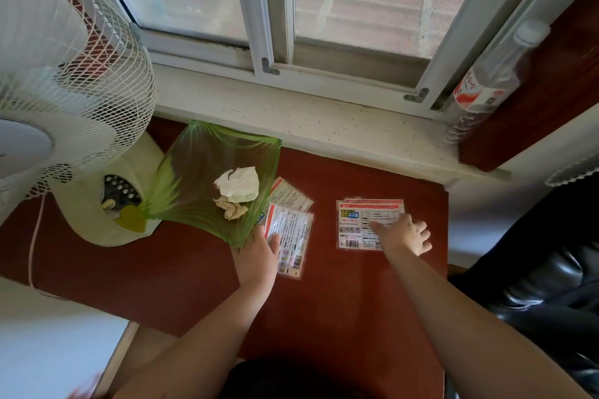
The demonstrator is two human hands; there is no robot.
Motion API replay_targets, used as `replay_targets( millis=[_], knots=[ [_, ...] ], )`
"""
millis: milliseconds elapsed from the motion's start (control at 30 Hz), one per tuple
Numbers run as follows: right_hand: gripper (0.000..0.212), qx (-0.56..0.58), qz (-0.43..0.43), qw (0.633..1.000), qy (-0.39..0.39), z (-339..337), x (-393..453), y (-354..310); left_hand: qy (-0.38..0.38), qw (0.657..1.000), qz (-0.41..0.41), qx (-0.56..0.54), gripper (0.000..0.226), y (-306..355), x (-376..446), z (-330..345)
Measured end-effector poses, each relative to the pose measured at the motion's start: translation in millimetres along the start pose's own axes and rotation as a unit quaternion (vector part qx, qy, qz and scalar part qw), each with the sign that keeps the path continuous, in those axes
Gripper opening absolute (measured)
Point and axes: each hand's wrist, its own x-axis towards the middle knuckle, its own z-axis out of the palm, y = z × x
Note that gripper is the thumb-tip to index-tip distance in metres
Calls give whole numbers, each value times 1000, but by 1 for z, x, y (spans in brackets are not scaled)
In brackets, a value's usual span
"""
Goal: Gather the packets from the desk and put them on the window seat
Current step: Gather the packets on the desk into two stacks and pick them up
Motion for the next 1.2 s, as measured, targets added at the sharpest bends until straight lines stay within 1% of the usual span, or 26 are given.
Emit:
replay_targets(
  millis=[133, 233, 333, 400, 500, 567, 600, 700, 833, 900, 967, 1067, 1133, 1200],
  knots=[
    [79, -4, -5, 1000, 1, -1, -1, 0, 24, 994, 85, 72, 39, -10, -7, -5],
    [78, -2, -8, 1000, 3, -2, -3, 0, 36, 985, 134, 100, 45, -23, -18, -2],
    [77, -8, -16, 1000, 4, -2, -5, -1, 34, 982, 157, 101, 55, -38, -32, 1],
    [76, 4, -20, 1000, 7, -1, -7, -1, 42, 983, 163, 75, 51, -44, -39, 2],
    [77, 14, -31, 999, 0, -1, -8, -2, 44, 987, 152, 26, 40, -44, -36, 0],
    [78, -1, -34, 999, -14, -4, -5, -5, 40, 988, 149, 5, 27, -39, -28, -1],
    [78, -10, -31, 999, -23, -5, -3, -6, 36, 988, 149, 1, 24, -36, -24, -2],
    [80, -30, -17, 999, -41, -10, 3, -8, 11, 990, 143, 3, 26, -24, -13, -7],
    [81, -27, -2, 998, -56, -11, 6, -10, -23, 996, 89, -3, 28, -17, -3, -15],
    [81, -24, 2, 998, -60, -11, 7, -10, -26, 997, 77, 1, 30, -14, -1, -16],
    [83, -24, 5, 998, -57, -12, 7, -9, -26, 998, 54, -18, 31, -11, 1, -16],
    [92, -23, 21, 998, -54, -13, 6, -9, -56, 997, -4, -44, 33, -8, 3, -10],
    [101, -18, 32, 998, -46, -15, 5, -8, -63, 995, -24, -80, 32, -8, 3, -8],
    [108, -9, 32, 999, -41, -18, 5, -5, -66, 991, -40, -110, 40, -8, 2, -6]
  ],
)
